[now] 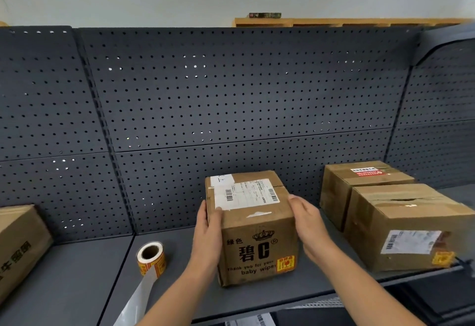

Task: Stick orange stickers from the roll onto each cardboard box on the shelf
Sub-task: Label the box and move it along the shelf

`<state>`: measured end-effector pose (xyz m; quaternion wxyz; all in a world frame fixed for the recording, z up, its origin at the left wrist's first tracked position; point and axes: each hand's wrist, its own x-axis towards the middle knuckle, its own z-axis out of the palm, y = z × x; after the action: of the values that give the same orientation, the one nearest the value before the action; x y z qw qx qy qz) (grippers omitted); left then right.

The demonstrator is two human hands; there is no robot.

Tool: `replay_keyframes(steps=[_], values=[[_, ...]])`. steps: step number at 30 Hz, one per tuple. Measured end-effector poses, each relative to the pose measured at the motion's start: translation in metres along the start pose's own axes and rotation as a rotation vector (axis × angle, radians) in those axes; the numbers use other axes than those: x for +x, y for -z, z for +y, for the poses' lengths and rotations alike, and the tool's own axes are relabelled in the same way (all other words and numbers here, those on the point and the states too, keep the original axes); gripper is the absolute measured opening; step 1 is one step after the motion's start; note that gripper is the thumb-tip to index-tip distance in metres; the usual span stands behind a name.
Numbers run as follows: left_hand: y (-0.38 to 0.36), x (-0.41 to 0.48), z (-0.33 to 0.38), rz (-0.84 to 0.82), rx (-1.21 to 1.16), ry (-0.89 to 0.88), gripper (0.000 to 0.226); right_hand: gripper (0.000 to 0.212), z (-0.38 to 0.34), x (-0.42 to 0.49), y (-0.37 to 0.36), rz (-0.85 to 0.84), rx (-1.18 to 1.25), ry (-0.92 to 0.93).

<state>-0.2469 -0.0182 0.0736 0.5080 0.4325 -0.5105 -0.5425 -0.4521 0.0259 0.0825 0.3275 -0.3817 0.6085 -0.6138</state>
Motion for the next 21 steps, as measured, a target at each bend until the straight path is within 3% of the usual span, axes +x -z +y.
replay_keyframes(steps=[4,11,16,21], values=[[-0.036,0.003,0.005,-0.049,-0.006,-0.002,0.055,0.031,-0.012,0.013,0.031,0.037,-0.039,0.025],[-0.119,0.008,0.004,-0.151,-0.028,0.02,0.032,0.03,-0.035,0.035,0.1,0.191,-0.221,0.11],[-0.159,0.018,-0.006,-0.173,0.034,0.021,0.052,0.033,-0.033,0.066,0.129,0.328,-0.446,0.132],[-0.18,0.019,-0.002,-0.17,0.046,0.071,0.062,0.032,-0.029,0.085,0.14,0.314,-0.596,0.139]])
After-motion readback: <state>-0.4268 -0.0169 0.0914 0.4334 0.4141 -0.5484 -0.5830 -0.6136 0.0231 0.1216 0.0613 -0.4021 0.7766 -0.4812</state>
